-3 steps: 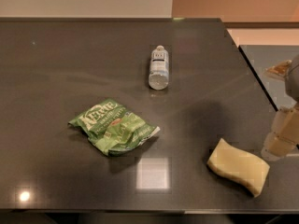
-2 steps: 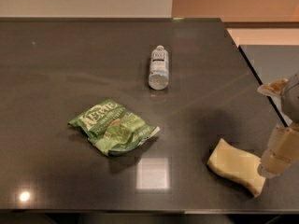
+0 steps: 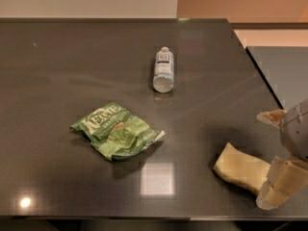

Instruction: Move sponge near blue plastic bottle

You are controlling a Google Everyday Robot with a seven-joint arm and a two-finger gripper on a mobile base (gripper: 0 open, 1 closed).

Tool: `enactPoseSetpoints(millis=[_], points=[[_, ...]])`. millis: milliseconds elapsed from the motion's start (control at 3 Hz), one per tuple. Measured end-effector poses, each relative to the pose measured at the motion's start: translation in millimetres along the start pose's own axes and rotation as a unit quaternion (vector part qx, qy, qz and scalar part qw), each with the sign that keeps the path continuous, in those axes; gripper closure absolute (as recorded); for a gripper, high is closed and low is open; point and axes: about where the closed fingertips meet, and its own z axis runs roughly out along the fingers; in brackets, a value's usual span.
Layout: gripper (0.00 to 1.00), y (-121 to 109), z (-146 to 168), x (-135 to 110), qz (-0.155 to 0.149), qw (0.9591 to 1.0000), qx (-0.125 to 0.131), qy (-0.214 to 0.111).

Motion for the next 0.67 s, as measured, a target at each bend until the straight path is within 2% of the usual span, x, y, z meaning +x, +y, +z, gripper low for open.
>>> enactPoseSetpoints(millis=[333,667], points=[[0.0,17.9,16.1,1.3,-0.008,0.9999,-0.014,-0.002],[0.0,25.1,25.3,1.7,-0.012,0.9997,-0.019,-0.004]])
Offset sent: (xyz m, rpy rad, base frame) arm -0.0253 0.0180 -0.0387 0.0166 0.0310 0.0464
